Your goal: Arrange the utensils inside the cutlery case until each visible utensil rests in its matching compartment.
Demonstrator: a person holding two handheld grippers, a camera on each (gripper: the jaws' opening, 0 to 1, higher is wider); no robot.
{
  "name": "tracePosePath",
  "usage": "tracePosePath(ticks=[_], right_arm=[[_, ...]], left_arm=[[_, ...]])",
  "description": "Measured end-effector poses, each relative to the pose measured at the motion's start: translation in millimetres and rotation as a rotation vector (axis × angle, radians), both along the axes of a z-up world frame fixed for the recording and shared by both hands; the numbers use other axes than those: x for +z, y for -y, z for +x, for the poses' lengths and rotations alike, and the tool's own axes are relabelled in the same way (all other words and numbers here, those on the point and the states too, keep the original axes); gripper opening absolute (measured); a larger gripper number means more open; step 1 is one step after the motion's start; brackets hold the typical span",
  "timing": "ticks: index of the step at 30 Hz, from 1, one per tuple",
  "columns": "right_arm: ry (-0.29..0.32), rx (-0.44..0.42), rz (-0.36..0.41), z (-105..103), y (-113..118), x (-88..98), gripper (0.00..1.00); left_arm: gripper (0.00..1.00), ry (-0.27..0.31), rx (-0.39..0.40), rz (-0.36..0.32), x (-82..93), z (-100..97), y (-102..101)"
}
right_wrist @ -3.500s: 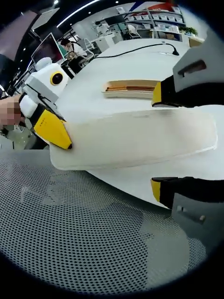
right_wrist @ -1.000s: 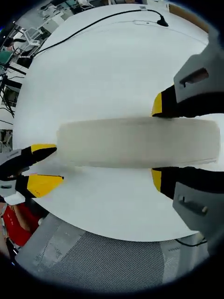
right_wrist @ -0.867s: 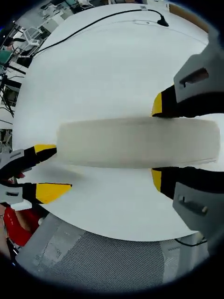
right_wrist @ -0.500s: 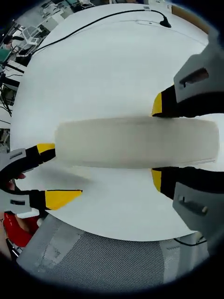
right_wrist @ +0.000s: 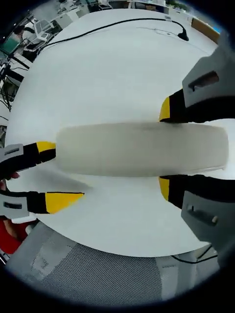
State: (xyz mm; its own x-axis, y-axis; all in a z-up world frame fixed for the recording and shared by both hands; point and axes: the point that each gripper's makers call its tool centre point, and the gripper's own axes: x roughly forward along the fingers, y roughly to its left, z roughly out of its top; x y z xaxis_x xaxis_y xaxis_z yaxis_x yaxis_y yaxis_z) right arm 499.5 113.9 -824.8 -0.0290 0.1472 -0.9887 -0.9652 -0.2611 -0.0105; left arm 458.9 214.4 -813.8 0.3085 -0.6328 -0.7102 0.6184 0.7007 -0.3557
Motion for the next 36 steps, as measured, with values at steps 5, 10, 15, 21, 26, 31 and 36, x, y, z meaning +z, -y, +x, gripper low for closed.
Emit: tracePosePath(ticks=[5,10,15,21,26,31,36], right_arm=[[-0.006,0.002,-0.034,1,6,-7.3,0.40],[-0.021,-0.011,-0.035,1,6,-6.5,0.40],[-0.040,-0.047,-0.036,0,6,-6.7,0.40],[-0.059,-0.196,0.023,-4,10,-5.6,0.46],[-0.100,-0.289,0.128,-4,16,21.8,0.36],[-0.060,-0.417,0.218,13,48,44.8,0.13],[-0.099,-0.527,0.235,15,86,42.4,0.00]], left_arm=[[0.47,-0.001,0.003,0.001,0.6,-0.3,0],[0.47,0.000,0.008,0.001,0.8,-0.4,0],[0.47,-0.002,0.014,-0.004,1.1,0.6,0],[0.46,0.006,0.059,-0.005,1.5,3.8,-11],[0.46,0.003,0.074,-0.013,7.5,5.0,-17],[0.46,0.017,0.084,-0.027,15.9,8.8,-16],[0.46,-0.002,0.075,-0.039,11.6,7.9,-7]])
